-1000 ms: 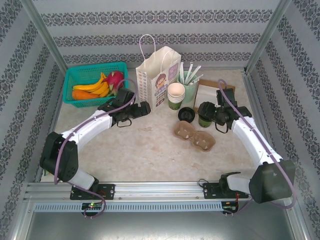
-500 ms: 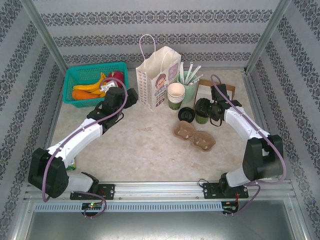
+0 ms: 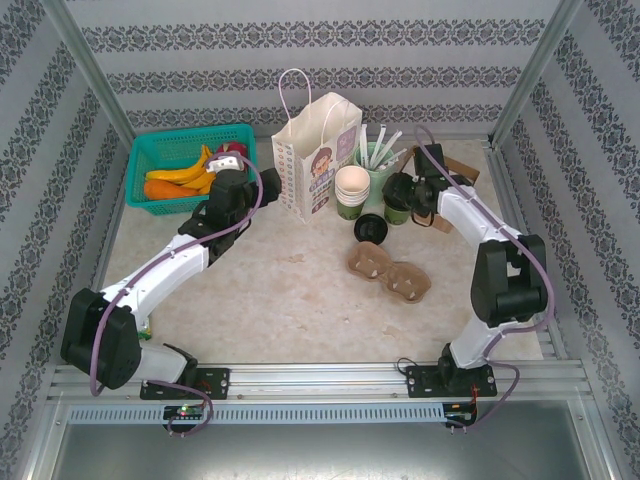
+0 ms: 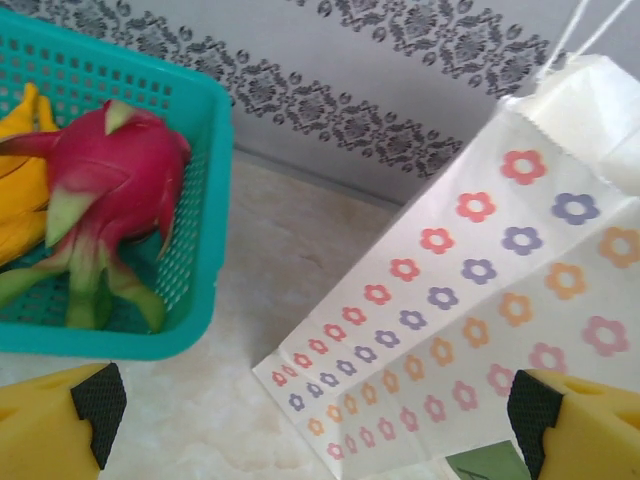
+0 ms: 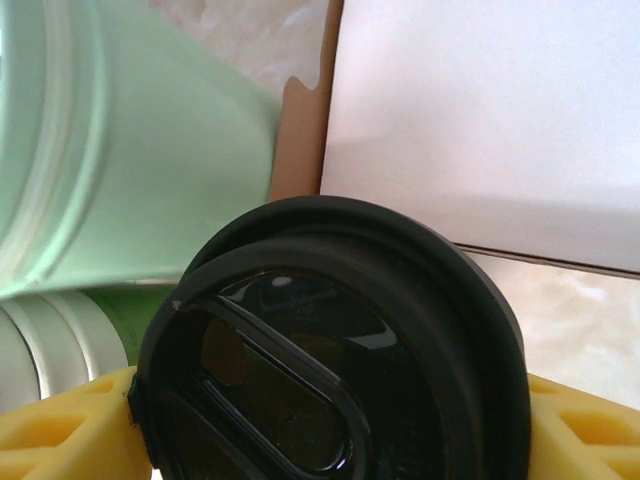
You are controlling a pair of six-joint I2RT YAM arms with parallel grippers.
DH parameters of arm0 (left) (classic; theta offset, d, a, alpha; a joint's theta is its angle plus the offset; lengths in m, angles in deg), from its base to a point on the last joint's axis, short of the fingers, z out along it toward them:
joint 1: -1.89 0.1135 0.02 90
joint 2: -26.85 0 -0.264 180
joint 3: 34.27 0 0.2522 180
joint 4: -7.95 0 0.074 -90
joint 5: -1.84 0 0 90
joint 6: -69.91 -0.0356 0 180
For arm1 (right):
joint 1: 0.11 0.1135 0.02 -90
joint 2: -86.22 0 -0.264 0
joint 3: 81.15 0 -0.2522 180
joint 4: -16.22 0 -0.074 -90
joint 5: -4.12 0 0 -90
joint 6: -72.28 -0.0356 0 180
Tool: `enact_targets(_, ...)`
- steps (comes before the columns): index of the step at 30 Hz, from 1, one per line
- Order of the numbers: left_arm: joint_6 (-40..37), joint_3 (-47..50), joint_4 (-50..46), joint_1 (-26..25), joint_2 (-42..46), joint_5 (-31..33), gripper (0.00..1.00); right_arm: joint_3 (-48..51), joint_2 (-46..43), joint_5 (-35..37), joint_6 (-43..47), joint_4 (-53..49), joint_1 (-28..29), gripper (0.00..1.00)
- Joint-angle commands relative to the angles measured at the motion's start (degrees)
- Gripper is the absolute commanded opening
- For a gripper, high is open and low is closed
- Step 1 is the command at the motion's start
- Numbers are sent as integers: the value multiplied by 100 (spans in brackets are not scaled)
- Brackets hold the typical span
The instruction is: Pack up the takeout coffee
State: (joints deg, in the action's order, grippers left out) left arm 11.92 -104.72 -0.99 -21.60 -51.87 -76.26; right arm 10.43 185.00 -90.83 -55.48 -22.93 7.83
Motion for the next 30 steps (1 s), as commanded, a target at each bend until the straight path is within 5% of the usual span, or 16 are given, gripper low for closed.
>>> enact_targets(1, -363, -40, 495, 70, -1, -371, 100, -404, 259, 205, 31, -195, -98, 58)
enact_targets(30, -81, -231, -5, 90, 19, -272, 100, -449, 596, -49, -118, -15, -373, 68)
